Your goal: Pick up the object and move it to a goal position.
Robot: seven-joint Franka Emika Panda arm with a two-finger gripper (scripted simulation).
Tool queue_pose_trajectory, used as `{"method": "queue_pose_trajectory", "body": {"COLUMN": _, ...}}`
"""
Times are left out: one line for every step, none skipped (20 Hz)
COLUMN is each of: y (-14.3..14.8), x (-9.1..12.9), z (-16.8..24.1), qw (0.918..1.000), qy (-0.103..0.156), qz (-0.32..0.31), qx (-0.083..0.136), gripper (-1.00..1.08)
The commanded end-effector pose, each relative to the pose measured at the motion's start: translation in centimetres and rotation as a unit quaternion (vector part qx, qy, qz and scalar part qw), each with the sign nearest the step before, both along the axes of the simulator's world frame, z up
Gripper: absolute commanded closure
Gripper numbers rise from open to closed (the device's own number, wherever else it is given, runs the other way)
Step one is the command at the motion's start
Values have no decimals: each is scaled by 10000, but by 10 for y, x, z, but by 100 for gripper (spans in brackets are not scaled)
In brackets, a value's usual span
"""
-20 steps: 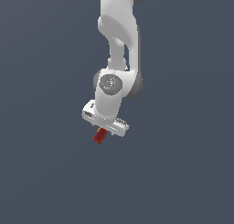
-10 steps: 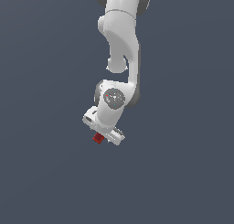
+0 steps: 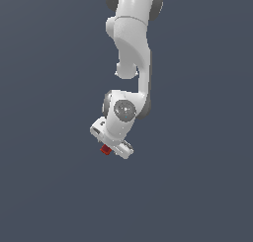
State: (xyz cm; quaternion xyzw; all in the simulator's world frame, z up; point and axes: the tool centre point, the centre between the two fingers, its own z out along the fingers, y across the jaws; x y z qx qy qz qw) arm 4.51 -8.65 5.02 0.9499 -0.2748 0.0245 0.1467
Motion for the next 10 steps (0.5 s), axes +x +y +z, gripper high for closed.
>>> {"method": "queue_pose_trajectory", "body": {"y": -1, "x": 0, "z": -1, "qw": 10000, "qy": -1, "qz": -1, "qx": -1, "gripper": -100}}
{"method": "queue_pose_trajectory", "body": {"y": -1, "x": 0, "z": -3, "qw": 10000, "qy": -1, "qz": -1, "qx": -1, "gripper": -100}}
{"method": "queue_pose_trajectory", "body": {"y": -2, "x": 0, "z": -6, "qw": 10000, "qy": -3, "qz": -5, "qx": -3, "gripper": -100}}
{"method": "queue_pose_trajectory", "body": {"y": -3, "x": 0, "z": -10, "qw": 10000, "qy": -3, "qz": -5, "qx": -3, "gripper": -100}}
{"method": "queue_pose_trajectory", "body": {"y": -5, "x": 0, "z": -14, "qw": 10000, "qy": -5, "qz": -8, "qx": -6, "gripper": -100}}
{"method": "queue_pose_trajectory", "body": {"y": -6, "x": -1, "z": -19, "qw": 10000, "qy": -5, "qz": -8, "qx": -6, "gripper": -100}}
{"method": "queue_pose_trajectory", "body": {"y": -7, "x": -1, "z": -22, "qw": 10000, "qy": -7, "qz": -12, "qx": -9, "gripper": -100}}
{"method": "queue_pose_trajectory", "body": {"y": -8, "x": -1, "z": -25, "qw": 10000, "qy": -7, "qz": -12, "qx": -9, "gripper": -100}}
{"method": "queue_pose_trajectory", "body": {"y": -9, "x": -1, "z": -27, "qw": 10000, "qy": -7, "qz": -12, "qx": -9, "gripper": -100}}
{"method": "queue_pose_trajectory", "body": {"y": -9, "x": -1, "z": -29, "qw": 10000, "qy": -8, "qz": -15, "qx": -10, "gripper": -100}}
